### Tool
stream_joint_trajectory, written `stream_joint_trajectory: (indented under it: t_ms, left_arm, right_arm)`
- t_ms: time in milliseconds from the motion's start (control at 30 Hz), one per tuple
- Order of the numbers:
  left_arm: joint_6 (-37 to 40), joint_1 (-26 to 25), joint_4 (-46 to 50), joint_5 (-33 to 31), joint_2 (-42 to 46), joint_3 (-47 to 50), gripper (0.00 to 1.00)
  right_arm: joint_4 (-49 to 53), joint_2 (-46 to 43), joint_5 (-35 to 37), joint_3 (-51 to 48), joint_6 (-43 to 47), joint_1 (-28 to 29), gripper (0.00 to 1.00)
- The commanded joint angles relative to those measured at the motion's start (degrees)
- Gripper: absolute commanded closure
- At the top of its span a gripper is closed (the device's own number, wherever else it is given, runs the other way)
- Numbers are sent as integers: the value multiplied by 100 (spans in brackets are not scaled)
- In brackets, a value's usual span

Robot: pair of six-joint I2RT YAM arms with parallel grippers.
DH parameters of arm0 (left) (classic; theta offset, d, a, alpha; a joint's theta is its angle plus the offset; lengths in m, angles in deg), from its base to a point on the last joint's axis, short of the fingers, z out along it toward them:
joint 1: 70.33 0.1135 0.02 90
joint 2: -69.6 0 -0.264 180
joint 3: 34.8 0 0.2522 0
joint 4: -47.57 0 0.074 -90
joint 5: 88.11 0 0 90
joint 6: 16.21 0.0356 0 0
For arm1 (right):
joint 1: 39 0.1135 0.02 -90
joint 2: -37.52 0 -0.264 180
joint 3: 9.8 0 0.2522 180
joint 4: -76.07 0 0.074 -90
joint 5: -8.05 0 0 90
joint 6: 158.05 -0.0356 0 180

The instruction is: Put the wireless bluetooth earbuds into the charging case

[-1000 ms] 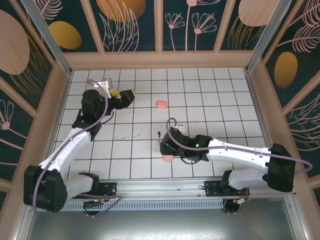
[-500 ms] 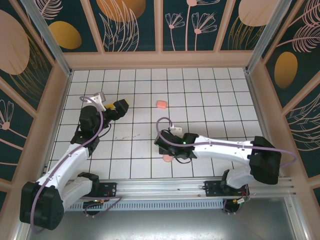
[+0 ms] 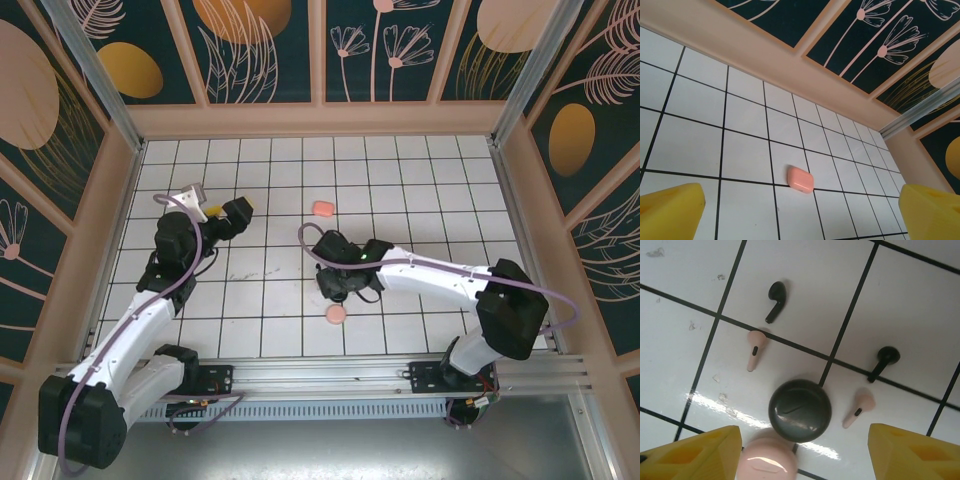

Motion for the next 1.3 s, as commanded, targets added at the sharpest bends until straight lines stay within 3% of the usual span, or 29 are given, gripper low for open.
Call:
stream_joint_trajectory:
  t_ms: [0, 133, 1267]
  left_arm:
    - [71, -12, 56, -273, 205, -94, 1]
    - [-122, -17, -157, -532, 222, 15, 1]
    - [33, -10, -425, -23, -293, -259, 1]
  right_arm:
    - [291, 145, -436, 324, 902, -185, 32]
    - [387, 457, -464, 399, 1121, -254, 34]
    - [-61, 1527, -861, 480, 1483, -395, 39]
